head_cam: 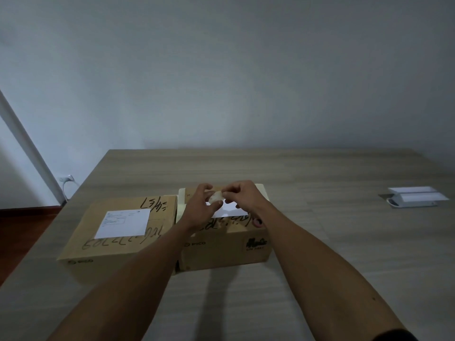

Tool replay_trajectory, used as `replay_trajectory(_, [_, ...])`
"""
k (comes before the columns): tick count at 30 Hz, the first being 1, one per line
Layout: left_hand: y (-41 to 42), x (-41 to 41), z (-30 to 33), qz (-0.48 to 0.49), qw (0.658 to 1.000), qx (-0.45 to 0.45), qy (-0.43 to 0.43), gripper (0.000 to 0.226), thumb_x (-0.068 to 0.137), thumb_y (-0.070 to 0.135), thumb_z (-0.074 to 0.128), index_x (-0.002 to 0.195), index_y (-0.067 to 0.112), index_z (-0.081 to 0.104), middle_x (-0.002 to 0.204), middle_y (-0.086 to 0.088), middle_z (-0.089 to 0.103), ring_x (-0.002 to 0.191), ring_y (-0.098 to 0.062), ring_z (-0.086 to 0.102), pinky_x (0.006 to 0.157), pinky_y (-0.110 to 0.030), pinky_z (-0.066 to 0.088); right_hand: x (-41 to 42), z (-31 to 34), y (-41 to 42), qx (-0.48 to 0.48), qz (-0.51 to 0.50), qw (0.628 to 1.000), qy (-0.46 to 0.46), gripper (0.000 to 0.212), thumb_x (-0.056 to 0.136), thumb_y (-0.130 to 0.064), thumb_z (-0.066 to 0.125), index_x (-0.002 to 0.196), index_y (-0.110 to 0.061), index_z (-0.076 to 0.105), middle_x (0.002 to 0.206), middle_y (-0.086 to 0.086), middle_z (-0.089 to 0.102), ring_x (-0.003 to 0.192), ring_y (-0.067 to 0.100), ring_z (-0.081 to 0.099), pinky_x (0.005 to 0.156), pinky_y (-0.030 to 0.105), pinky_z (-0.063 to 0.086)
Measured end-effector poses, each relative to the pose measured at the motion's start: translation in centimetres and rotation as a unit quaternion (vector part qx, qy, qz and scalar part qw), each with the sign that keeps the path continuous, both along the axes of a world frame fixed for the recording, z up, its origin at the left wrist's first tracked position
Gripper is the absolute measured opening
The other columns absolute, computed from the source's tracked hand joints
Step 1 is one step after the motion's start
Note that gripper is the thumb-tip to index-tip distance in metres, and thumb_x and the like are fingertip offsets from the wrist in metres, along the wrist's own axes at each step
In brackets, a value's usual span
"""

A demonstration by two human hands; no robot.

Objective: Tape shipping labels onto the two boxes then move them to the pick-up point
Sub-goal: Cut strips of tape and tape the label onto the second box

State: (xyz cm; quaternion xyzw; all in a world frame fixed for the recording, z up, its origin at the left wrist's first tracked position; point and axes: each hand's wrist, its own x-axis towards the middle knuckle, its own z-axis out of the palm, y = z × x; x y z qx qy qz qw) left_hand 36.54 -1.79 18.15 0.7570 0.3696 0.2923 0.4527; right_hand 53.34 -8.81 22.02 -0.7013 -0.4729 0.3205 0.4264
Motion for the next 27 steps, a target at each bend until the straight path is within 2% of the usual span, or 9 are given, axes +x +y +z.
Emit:
replay_trajectory(2, [-0.3, 0.2, 0.1, 0.003, 1.0, 0.0, -0.005, 0.048, 0.093, 0.023, 0.075, 0.132, 0.017, 0.048, 0.13, -0.002, 0.063, 0.118, -0.02, 0.06, 0.089, -0.029, 0.044, 0.1, -0.1, -0.3, 0.014, -0.013, 1.0, -0.005, 0.014, 0.094, -0.008, 0.07, 0.104, -0.001, 0.075, 0.09, 0.011, 0.076, 0.077, 0.01, 0.071, 0.057, 0.011, 0.047])
replay_trajectory(4, [-0.5, 0.3, 0.0, -0.001, 1.0, 0.019, -0.002, 0.043, 0.093, 0.023, 0.076, 0.128, 0.016, 0.051, 0.124, 0.003, 0.059, 0.113, -0.023, 0.061, 0.087, -0.032, 0.049, 0.2, -0.1, -0.5, 0.013, -0.02, 1.0, -0.018, 0.012, 0.094, -0.008, 0.07, 0.101, 0.001, 0.075, 0.085, 0.01, 0.075, 0.071, 0.008, 0.068, 0.057, 0.011, 0.045])
replay_trajectory(9, [-0.8, 0.4, -0.2, 0.004, 0.999, 0.053, 0.008, 0.043, 0.092, 0.032, 0.076, 0.126, 0.019, 0.053, 0.118, 0.008, 0.058, 0.093, -0.023, 0.064, 0.087, -0.046, 0.055, 0.3, -0.2, -0.1, 0.012, -0.016, 0.998, -0.052, 0.007, 0.091, -0.009, 0.072, 0.086, -0.006, 0.076, 0.078, 0.008, 0.077, 0.079, 0.021, 0.075, 0.079, 0.038, 0.057])
replay_trajectory(11, [-1.0, 0.5, -0.3, 0.019, 0.997, 0.07, 0.004, 0.047, 0.091, 0.033, 0.076, 0.13, 0.02, 0.054, 0.119, 0.008, 0.059, 0.097, -0.02, 0.063, 0.09, -0.045, 0.055, 0.1, -0.1, 0.0, 0.02, -0.018, 0.998, -0.061, 0.008, 0.09, -0.008, 0.072, 0.083, -0.006, 0.075, 0.076, 0.009, 0.076, 0.076, 0.02, 0.075, 0.078, 0.038, 0.057])
replay_trajectory(13, [-1.3, 0.5, -0.4, 0.033, 0.995, 0.093, -0.007, 0.05, 0.09, 0.034, 0.076, 0.133, 0.023, 0.053, 0.12, 0.008, 0.058, 0.103, -0.018, 0.061, 0.092, -0.045, 0.055, -0.2, 0.3, 0.2, 0.021, -0.023, 0.997, -0.064, 0.009, 0.089, -0.007, 0.072, 0.081, -0.006, 0.075, 0.073, 0.007, 0.075, 0.069, 0.014, 0.073, 0.069, 0.031, 0.054])
replay_trajectory(15, [-1.4, 0.5, -0.4, 0.044, 0.995, 0.087, -0.011, 0.051, 0.09, 0.037, 0.076, 0.134, 0.028, 0.052, 0.116, 0.01, 0.059, 0.101, -0.017, 0.062, 0.09, -0.046, 0.055, -0.2, 0.5, 0.3, 0.019, -0.022, 0.997, -0.066, 0.012, 0.09, -0.007, 0.072, 0.078, -0.008, 0.074, 0.071, 0.006, 0.074, 0.068, 0.013, 0.072, 0.067, 0.027, 0.051])
replay_trajectory(20, [-1.3, 0.7, -0.1, 0.046, 0.997, 0.047, 0.028, 0.043, 0.092, 0.047, 0.068, 0.13, 0.036, 0.051, 0.101, 0.012, 0.066, 0.098, -0.015, 0.065, 0.096, -0.052, 0.05, 0.3, 0.4, 0.7, 0.016, -0.016, 0.997, -0.075, 0.018, 0.089, -0.008, 0.072, 0.072, -0.015, 0.072, 0.067, 0.004, 0.074, 0.071, 0.018, 0.076, 0.082, 0.039, 0.061])
replay_trajectory(25, [-1.3, 0.7, -0.3, 0.011, 0.996, 0.026, 0.081, 0.052, 0.083, 0.057, 0.052, 0.131, 0.039, 0.041, 0.099, 0.015, 0.065, 0.099, -0.02, 0.066, 0.101, -0.06, 0.045, 0.7, 0.1, 0.7, 0.001, -0.008, 0.997, -0.081, 0.015, 0.089, -0.004, 0.07, 0.077, -0.012, 0.072, 0.075, 0.01, 0.076, 0.07, 0.021, 0.077, 0.083, 0.043, 0.063])
replay_trajectory(27, [-1.4, 0.7, -0.2, 0.02, 0.994, 0.034, 0.104, 0.049, 0.09, 0.054, 0.053, 0.134, 0.037, 0.041, 0.096, 0.017, 0.064, 0.1, -0.022, 0.066, 0.102, -0.058, 0.043, 0.7, 0.1, 0.9, -0.002, -0.02, 0.995, -0.096, 0.016, 0.088, -0.006, 0.071, 0.075, -0.016, 0.073, 0.076, 0.005, 0.076, 0.07, 0.019, 0.077, 0.083, 0.043, 0.063])
